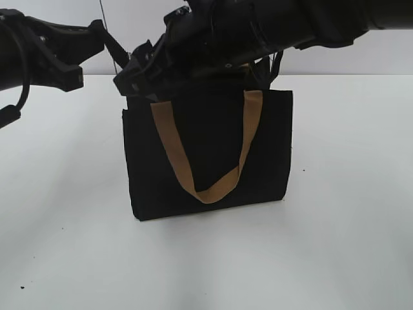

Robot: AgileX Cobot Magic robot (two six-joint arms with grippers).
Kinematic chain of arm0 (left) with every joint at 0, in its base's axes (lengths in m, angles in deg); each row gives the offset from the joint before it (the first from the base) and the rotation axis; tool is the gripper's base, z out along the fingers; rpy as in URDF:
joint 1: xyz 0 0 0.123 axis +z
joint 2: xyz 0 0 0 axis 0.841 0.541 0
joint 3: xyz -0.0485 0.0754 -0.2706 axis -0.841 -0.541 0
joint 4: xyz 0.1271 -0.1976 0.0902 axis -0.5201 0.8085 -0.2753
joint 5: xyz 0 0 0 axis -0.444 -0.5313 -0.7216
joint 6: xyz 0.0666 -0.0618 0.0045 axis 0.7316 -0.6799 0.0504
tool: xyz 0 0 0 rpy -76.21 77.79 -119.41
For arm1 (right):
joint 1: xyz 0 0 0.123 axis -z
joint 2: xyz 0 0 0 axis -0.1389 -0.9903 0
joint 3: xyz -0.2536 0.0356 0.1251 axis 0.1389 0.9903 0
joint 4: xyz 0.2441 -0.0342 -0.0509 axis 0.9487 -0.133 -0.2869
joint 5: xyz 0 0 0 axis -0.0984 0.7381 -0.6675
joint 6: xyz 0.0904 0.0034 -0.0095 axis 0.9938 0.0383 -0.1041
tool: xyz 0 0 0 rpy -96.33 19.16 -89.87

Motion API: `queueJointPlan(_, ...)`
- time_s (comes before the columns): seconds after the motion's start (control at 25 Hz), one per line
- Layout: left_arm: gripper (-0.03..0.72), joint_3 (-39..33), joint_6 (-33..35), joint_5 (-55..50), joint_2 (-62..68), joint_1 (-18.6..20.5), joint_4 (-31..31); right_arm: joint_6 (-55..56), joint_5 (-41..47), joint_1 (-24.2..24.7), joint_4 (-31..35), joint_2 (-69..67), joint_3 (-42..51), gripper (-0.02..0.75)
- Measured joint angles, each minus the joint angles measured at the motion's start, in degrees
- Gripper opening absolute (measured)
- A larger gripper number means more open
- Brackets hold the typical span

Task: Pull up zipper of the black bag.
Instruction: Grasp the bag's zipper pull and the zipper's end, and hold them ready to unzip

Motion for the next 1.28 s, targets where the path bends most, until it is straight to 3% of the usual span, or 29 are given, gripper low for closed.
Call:
queueJointPlan(0.32, 0.036, 0.0, 0.0, -0.1, 0.0, 0.0, 0.0, 0.3, 4.0, 0.0, -0.9, 0.0, 1.3, 0.440)
queueJointPlan(1.28, 0.036, 0.0, 0.0, -0.4, 0.0, 0.0, 0.0, 0.4, -1.1, 0.0, 0.6, -1.7, 1.3, 0.439)
